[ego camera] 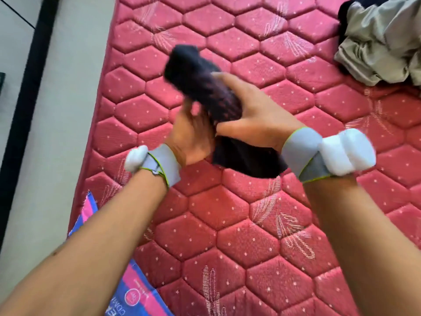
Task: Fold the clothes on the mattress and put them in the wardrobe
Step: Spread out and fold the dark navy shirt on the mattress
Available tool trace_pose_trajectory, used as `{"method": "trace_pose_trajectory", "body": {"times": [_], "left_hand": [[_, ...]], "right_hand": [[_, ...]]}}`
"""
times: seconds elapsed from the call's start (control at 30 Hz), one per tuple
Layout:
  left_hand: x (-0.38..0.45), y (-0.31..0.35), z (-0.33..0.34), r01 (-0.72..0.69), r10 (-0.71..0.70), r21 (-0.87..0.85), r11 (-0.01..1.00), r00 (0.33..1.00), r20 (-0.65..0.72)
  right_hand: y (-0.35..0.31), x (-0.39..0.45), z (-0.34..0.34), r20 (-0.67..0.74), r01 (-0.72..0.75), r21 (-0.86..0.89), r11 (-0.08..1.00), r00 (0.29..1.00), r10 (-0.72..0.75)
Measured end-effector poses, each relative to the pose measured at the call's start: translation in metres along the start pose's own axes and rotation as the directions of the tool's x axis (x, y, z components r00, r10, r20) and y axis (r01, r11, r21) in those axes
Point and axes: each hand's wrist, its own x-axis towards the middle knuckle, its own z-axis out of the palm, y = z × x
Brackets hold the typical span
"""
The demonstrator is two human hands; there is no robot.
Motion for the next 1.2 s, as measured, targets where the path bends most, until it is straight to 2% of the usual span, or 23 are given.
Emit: {"method": "trace_pose_trajectory", "body": {"times": [0.03,0.07,0.1,0.13,0.17,0.23,0.27,0.3,0.33,0.37,0.43,0.47,0.53,0.6,0.67,0.73,0.8,0.93,1.0,1.03,1.1,1.17,1.2], "left_hand": [[-0.001,0.014,-0.011,0.011,-0.011,0.002,1.0,1.0,0.012],[-0.006,0.022,-0.018,0.237,-0.224,-0.279,0.931,0.971,0.078],[-0.014,0.028,-0.036,0.261,-0.246,-0.241,0.935,0.965,0.09],[-0.019,0.034,-0.049,0.109,-0.1,-0.185,0.977,0.993,0.056],[-0.022,0.037,-0.062,0.139,-0.102,-0.257,0.956,0.983,0.152],[-0.03,0.034,-0.08,-0.038,0.068,-0.207,0.978,0.987,0.144],[-0.031,0.032,-0.094,-0.115,0.109,-0.162,0.98,0.993,-0.046],[-0.029,0.023,-0.103,-0.156,0.14,-0.162,0.974,0.984,-0.107],[-0.027,0.01,-0.114,-0.116,0.098,-0.193,0.974,0.99,-0.104],[-0.028,-0.001,-0.126,-0.07,0.031,-0.203,0.977,0.981,-0.193],[-0.03,-0.015,-0.14,-0.091,0.039,-0.181,0.979,0.961,-0.272],[-0.029,-0.02,-0.145,-0.108,0.055,-0.184,0.977,0.961,-0.27],[-0.027,-0.024,-0.143,-0.136,0.093,-0.106,0.985,0.935,-0.342],[-0.023,-0.033,-0.133,-0.159,0.149,0.017,0.987,0.875,-0.461],[-0.024,-0.045,-0.124,-0.187,0.309,0.26,0.947,0.748,-0.587],[-0.026,-0.06,-0.12,-0.143,0.489,0.536,0.832,0.647,-0.586],[-0.023,-0.07,-0.114,-0.148,0.607,0.698,0.7,0.638,-0.473],[-0.014,-0.069,-0.107,-0.086,0.685,0.807,0.584,0.587,-0.433],[-0.008,-0.058,-0.113,0.014,0.676,0.819,0.573,0.558,-0.482],[-0.004,-0.051,-0.117,0.083,0.671,0.818,0.569,0.529,-0.52],[0.004,-0.033,-0.12,0.144,0.67,0.787,0.6,0.446,-0.593],[0.012,-0.015,-0.127,0.064,0.674,0.746,0.663,0.382,-0.632],[0.016,-0.007,-0.13,0.007,0.681,0.736,0.677,0.375,-0.629]], "right_hand": [[-0.011,-0.001,-0.001,0.084,0.071,-0.243,0.967,0.995,-0.052],[-0.021,-0.003,0.001,0.141,0.138,-0.465,0.875,0.987,-0.08],[-0.028,-0.007,0.007,0.163,0.199,-0.623,0.757,0.979,-0.123],[-0.03,-0.013,0.016,0.164,0.239,-0.723,0.649,0.971,-0.176],[-0.027,-0.019,0.029,0.158,0.261,-0.777,0.573,0.962,-0.223],[-0.008,-0.035,0.055,0.147,0.236,-0.822,0.519,0.967,-0.208],[0.008,-0.044,0.068,0.139,0.221,-0.829,0.514,0.971,-0.194],[0.026,-0.056,0.083,0.156,0.223,-0.829,0.513,0.973,-0.171],[0.043,-0.069,0.098,0.196,0.231,-0.824,0.517,0.973,-0.124],[0.057,-0.085,0.111,0.238,0.236,-0.809,0.538,0.969,-0.067],[0.071,-0.103,0.119,0.251,0.195,-0.748,0.634,0.968,-0.001],[0.076,-0.105,0.119,0.183,0.133,-0.714,0.687,0.983,-0.001],[0.08,-0.098,0.106,-0.129,-0.104,-0.658,0.746,0.991,0.024],[0.088,-0.086,0.091,-0.452,-0.394,-0.489,0.778,0.878,0.16],[0.101,-0.071,0.075,-0.572,-0.59,-0.154,0.793,0.707,0.415],[0.112,-0.055,0.067,-0.482,-0.71,0.085,0.699,0.585,0.652],[0.117,-0.04,0.064,-0.313,-0.724,0.28,0.63,0.552,0.773],[0.124,-0.027,0.067,-0.043,-0.636,0.448,0.629,0.687,0.725],[0.123,-0.028,0.066,-0.022,-0.619,0.454,0.641,0.711,0.703],[0.123,-0.029,0.066,-0.074,-0.618,0.421,0.664,0.706,0.704],[0.118,-0.029,0.067,-0.319,-0.668,0.225,0.709,0.637,0.701],[0.105,-0.022,0.074,-0.619,-0.755,-0.101,0.648,0.558,0.553],[0.097,-0.017,0.081,-0.678,-0.743,-0.261,0.616,0.596,0.431]]}}
